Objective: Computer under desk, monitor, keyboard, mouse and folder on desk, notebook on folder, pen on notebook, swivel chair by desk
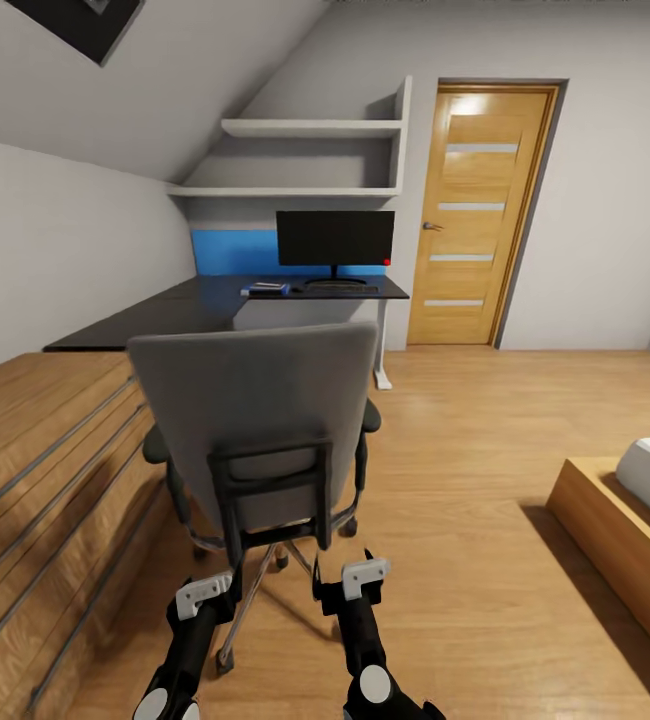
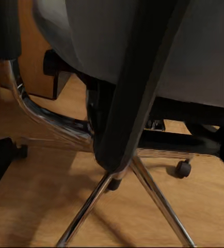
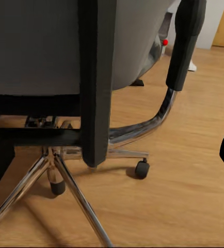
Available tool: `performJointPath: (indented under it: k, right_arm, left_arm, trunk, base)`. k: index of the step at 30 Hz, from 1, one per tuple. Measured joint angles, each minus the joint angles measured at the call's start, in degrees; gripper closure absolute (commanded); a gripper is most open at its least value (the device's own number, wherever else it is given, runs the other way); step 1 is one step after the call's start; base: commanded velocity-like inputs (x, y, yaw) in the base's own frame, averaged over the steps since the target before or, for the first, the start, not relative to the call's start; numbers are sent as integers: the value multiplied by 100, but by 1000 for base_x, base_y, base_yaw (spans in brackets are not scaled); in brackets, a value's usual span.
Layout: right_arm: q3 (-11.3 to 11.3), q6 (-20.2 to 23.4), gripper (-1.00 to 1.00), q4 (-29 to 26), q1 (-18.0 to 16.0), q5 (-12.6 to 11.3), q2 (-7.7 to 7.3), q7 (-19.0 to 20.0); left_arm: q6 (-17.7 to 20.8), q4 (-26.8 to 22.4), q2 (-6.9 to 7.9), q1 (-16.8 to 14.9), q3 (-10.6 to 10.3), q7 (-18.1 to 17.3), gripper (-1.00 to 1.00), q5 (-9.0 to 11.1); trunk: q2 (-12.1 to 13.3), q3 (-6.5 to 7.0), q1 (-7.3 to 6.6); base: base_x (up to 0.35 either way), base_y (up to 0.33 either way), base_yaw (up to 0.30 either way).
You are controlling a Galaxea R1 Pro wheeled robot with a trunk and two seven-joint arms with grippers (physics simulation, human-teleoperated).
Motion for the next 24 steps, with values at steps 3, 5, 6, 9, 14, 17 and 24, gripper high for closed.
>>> performJointPath:
  k: [3, 5, 6, 9, 14, 17, 24]
  right_arm:
    - [0, 0, -100, 3, 0, 0, 0, 0]
    - [0, 0, -100, 3, 0, 0, 0, 0]
    - [0, 0, -100, 4, 0, 0, 0, 0]
    - [0, 0, -100, 5, -1, 0, 0, 1]
    - [0, 0, -100, 6, -1, 0, 0, -1]
    - [0, 0, -100, 6, -1, 0, 0, -2]
    - [0, 0, -100, 5, -1, 0, 0, 1]
  left_arm:
    - [0, 0, 0, 0, 0, 0, -100, 2]
    - [0, 0, 3, 0, 4, 0, -100, 3]
    - [0, 0, 4, 0, 5, 0, -100, 4]
    - [0, 0, 6, 1, 7, 0, -100, 4]
    - [0, 0, 10, 0, 15, 8, -100, 8]
    - [-3, 0, 14, 0, 22, 17, -100, 15]
    - [-8, 0, 23, 0, 136, 62, -100, 39]
  trunk:
    - [0, 0, 0]
    - [0, 0, 0]
    - [0, 0, 0]
    - [0, 0, 0]
    - [0, 0, 0]
    - [0, 0, -1]
    - [0, 0, -2]
  base:
    - [-266, 7, 0]
    - [-270, 4, 0]
    - [-271, 2, 0]
    - [-271, 2, 0]
    - [-251, 1, 0]
    - [-172, 0, 0]
    - [-63, 0, 0]
